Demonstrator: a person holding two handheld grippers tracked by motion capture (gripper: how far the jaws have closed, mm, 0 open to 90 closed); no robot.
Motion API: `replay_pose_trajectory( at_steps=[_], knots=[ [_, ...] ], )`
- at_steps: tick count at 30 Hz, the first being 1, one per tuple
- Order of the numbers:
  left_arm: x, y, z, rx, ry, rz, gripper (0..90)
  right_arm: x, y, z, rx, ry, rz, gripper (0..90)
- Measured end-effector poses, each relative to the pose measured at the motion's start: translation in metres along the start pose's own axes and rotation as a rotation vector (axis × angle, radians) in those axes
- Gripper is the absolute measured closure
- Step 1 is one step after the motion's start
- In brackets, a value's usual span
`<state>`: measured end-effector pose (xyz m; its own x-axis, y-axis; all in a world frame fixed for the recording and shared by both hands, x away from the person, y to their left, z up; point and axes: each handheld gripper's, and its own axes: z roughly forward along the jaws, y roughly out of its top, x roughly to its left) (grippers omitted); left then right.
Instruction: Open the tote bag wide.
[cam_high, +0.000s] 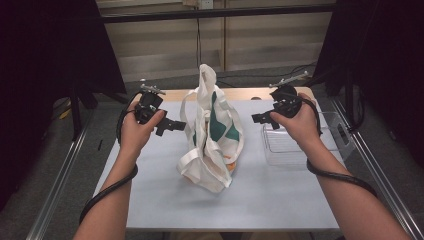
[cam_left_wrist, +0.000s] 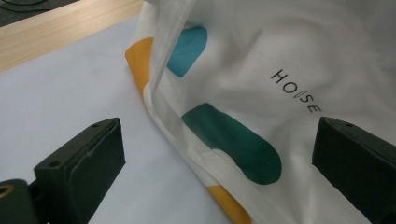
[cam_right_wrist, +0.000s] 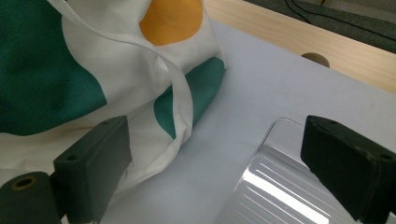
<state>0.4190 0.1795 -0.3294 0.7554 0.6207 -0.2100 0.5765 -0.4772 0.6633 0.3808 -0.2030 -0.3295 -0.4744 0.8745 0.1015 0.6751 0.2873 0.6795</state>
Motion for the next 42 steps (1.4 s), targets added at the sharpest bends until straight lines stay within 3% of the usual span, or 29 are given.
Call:
replay_pose_trajectory(
  at_steps=[1, 7, 8, 18, 30, 33, 36, 38, 42],
  knots=[
    [0.0, 0.002, -0.001, 0.011, 0.002, 0.017, 2.2, 0.001, 0.001, 0.0, 0.005, -0.004, -0.006, 7.9],
    [-0.003, 0.008, 0.0, 0.009, 0.001, 0.002, 2.1, 0.009, 0.01, 0.0, 0.007, 0.012, -0.026, 7.5],
    [-0.002, 0.009, 0.0, 0.028, 0.003, 0.014, 2.1, 0.009, 0.011, 0.0, 0.009, 0.014, -0.03, 7.5],
    [-0.004, 0.014, 0.0, 0.013, -0.001, -0.004, 2.1, 0.018, 0.02, 0.002, 0.01, 0.023, -0.043, 7.1],
    [-0.011, 0.025, -0.002, 0.035, -0.005, 0.03, 2.1, 0.037, 0.035, 0.006, 0.013, 0.038, -0.078, 6.4],
    [-0.013, 0.026, -0.001, 0.018, -0.01, 0.005, 2.1, 0.04, 0.037, 0.006, 0.011, 0.041, -0.08, 6.4],
    [-0.013, 0.028, -0.002, 0.049, -0.017, 0.04, 2.1, 0.042, 0.041, 0.008, 0.013, 0.04, -0.078, 6.4],
    [-0.016, 0.029, -0.001, 0.027, -0.016, 0.017, 2.1, 0.043, 0.043, 0.009, 0.02, 0.043, -0.074, 6.4],
    [-0.017, 0.032, -0.003, 0.02, -0.013, 0.02, 2.0, 0.045, 0.046, 0.01, 0.015, 0.043, -0.072, 6.4]
  ],
)
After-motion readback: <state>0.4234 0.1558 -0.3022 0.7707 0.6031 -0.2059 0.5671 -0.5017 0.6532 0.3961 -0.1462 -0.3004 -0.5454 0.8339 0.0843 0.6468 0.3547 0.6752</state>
